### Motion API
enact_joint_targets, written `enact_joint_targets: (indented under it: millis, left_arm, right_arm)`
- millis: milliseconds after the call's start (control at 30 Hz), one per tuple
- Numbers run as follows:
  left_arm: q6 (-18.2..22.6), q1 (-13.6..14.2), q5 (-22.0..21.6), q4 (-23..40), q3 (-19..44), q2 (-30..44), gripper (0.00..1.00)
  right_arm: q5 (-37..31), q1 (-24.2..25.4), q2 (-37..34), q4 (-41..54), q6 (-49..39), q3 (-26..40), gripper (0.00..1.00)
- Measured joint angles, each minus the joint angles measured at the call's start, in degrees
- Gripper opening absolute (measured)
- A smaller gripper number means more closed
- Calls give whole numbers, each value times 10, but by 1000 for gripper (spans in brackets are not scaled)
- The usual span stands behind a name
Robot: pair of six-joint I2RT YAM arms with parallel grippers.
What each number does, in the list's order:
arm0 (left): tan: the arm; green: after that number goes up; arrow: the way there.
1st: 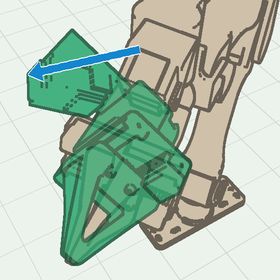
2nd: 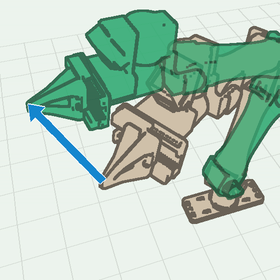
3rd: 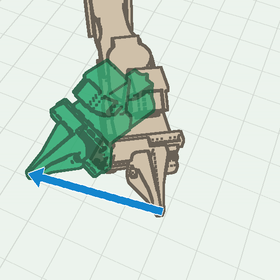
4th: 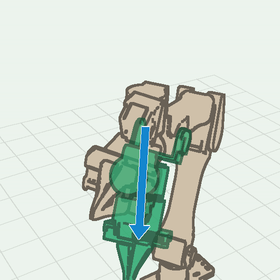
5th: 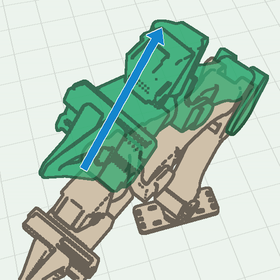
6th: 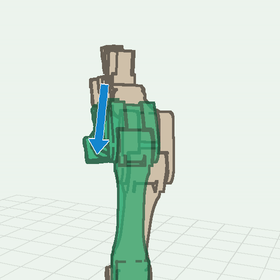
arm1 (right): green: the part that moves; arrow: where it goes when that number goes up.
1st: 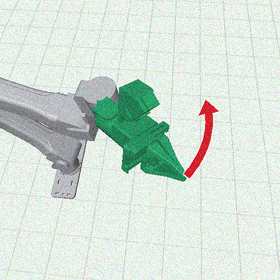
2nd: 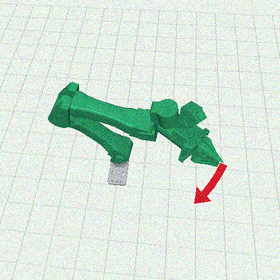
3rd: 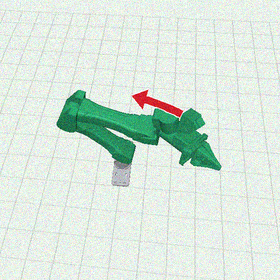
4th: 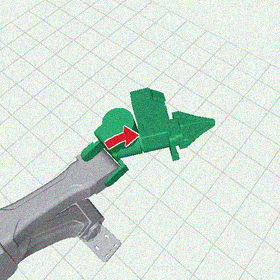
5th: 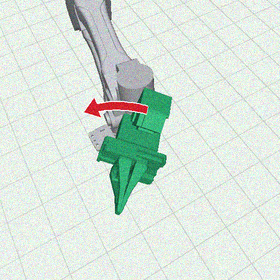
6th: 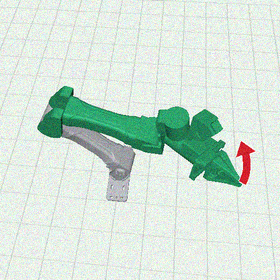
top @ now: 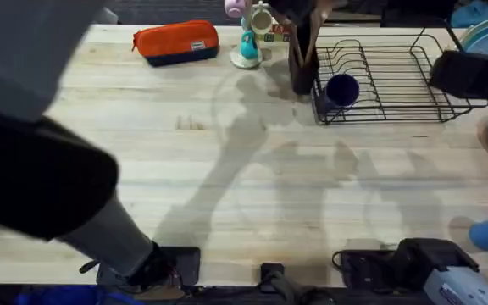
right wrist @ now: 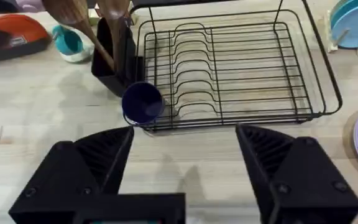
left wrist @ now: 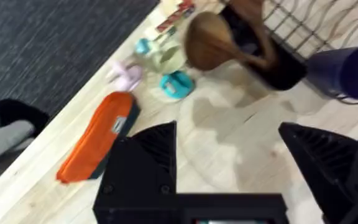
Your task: Pick up the cup on the table and put them onto the rack.
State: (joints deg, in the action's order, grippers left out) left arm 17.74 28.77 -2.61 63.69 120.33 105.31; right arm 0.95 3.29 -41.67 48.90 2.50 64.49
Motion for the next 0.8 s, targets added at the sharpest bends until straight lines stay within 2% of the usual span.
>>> enact_joint_targets:
  millis: [367, 500, 700, 733, 800]
  left_arm:
    - [35, -71, 0, -81, -148, -153, 994]
    - [46, -108, -1, -119, -213, -206, 994]
    - [52, -157, -2, -191, -322, -299, 993]
    - [52, -165, -2, -231, -383, -363, 994]
    - [50, -165, -2, -247, -423, -409, 993]
  right_arm:
    - [0, 0, 0, -17, 0, 0, 996]
    - [0, 0, 0, -17, 0, 0, 996]
    - [0, 0, 0, -17, 0, 0, 996]
    - [0, 0, 0, -17, 0, 0, 996]
    - [0, 0, 0, -18, 0, 0, 996]
